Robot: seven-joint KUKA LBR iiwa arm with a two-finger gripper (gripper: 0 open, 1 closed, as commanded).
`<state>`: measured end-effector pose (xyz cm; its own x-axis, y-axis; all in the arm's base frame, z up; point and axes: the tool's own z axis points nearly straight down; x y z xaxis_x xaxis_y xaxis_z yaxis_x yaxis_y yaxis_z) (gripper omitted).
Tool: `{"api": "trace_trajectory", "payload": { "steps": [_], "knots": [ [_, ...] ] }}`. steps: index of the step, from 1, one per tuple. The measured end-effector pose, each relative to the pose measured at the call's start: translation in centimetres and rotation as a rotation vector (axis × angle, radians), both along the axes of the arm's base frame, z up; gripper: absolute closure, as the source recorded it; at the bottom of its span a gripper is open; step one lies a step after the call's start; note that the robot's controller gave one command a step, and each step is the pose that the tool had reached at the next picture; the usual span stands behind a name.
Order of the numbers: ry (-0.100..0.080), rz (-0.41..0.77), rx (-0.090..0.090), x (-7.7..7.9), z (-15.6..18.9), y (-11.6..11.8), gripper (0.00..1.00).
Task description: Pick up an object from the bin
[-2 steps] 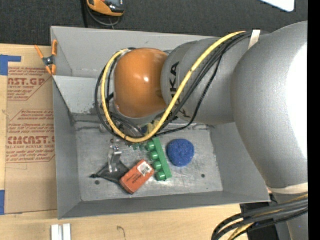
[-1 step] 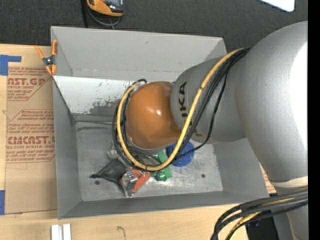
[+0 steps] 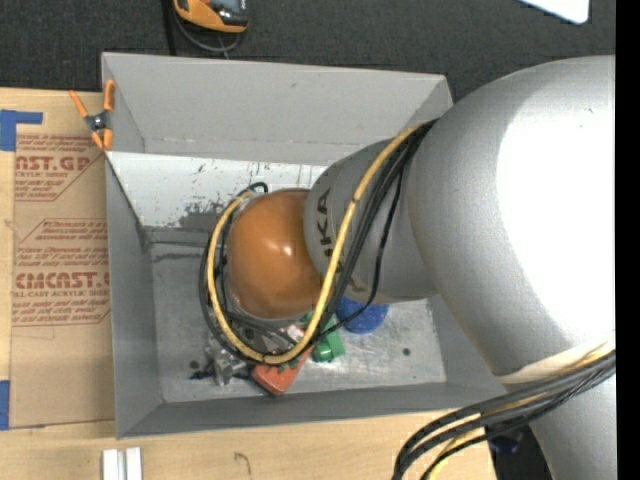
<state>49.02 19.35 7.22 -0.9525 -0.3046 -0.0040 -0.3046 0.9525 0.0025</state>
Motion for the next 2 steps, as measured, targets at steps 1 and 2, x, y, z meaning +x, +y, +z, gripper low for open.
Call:
{"api": "trace_trajectory", "payload": {
  "steps": [1,2],
  "knots": [
    [0.0,0.0,0.0,0.0,0.0,0.0,1.0],
    [-0.001,-0.012,-0.002,0.0,15.2,-0.9,1.0]
  ]
}}
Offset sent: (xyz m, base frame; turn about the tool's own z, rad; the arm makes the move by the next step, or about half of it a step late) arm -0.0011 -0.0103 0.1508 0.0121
